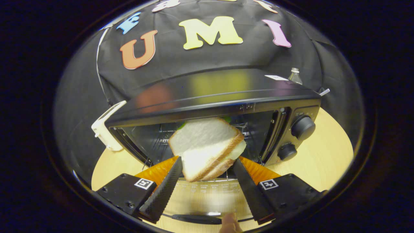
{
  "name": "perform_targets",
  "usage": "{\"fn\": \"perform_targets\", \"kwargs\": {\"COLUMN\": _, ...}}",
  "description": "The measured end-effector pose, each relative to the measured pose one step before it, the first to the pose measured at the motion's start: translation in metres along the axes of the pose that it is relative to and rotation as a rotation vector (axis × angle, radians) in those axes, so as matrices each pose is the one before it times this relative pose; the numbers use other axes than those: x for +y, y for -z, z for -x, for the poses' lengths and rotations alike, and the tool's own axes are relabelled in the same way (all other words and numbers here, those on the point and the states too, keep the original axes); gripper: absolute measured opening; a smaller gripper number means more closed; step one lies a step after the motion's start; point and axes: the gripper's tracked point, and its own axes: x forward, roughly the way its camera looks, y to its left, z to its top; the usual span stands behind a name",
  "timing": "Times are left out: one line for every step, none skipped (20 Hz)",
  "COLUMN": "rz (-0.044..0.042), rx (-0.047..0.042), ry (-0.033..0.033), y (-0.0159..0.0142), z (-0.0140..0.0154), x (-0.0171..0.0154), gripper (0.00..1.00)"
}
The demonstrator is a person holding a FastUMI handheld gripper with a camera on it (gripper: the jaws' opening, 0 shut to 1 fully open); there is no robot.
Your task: Open the toaster oven, put the food inside, and close the toaster oven door.
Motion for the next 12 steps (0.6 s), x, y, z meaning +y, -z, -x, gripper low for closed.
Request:
{"fn": "perform_targets", "kwargs": {"rz": 0.01079, "rx": 0.00189, "ry": -0.00308, "y": -0.00338, "z": 0.00210, "x": -0.00076, "gripper": 1.00}}
{"fn": "perform_targets", "kwargs": {"rz": -0.01310, "rx": -0.00235, "ry": -0.01504, "y": -0.00362, "z": 0.00199, "x": 0.00134, "gripper": 1.00}}
{"fn": "perform_targets", "kwargs": {"rz": -0.02315, "rx": -0.01682, "ry": -0.01946, "y": -0.00473, "z": 0.00072, "x": 0.00211, "gripper": 1.00}}
{"fn": "perform_targets", "kwargs": {"rz": -0.02446, "rx": -0.02880, "ry": -0.01913, "y": -0.00910, "z": 0.00184, "x": 0.00131, "gripper": 1.00}}
{"fn": "perform_targets", "kwargs": {"rz": -0.01195, "rx": -0.04237, "ry": -0.02205, "y": -0.01014, "z": 0.00197, "x": 0.00108, "gripper": 1.00}}
{"fn": "perform_targets", "kwargs": {"rz": 0.00200, "rx": -0.02761, "ry": 0.00224, "y": -0.00655, "z": 0.00115, "x": -0.00322, "gripper": 1.00}}
{"fn": "perform_targets", "kwargs": {"rz": 0.00879, "rx": -0.02148, "ry": 0.02698, "y": -0.00375, "z": 0.00331, "x": -0.00837, "gripper": 1.00}}
{"fn": "perform_targets", "kwargs": {"rz": 0.01409, "rx": -0.01186, "ry": 0.01662, "y": -0.00262, "z": 0.00023, "x": -0.00542, "gripper": 1.00}}
{"fn": "perform_targets", "kwargs": {"rz": 0.01102, "rx": 0.01276, "ry": 0.00719, "y": 0.00309, "z": -0.00031, "x": -0.00318, "gripper": 1.00}}
{"fn": "perform_targets", "kwargs": {"rz": -0.00483, "rx": 0.02520, "ry": 0.01161, "y": 0.00540, "z": 0.00019, "x": -0.00453, "gripper": 1.00}}
{"fn": "perform_targets", "kwargs": {"rz": -0.00627, "rx": 0.03098, "ry": 0.00625, "y": 0.00667, "z": 0.00283, "x": -0.00426, "gripper": 1.00}}
{"fn": "perform_targets", "kwargs": {"rz": -0.01038, "rx": 0.00671, "ry": -0.00988, "y": 0.00300, "z": 0.00424, "x": 0.00091, "gripper": 1.00}}
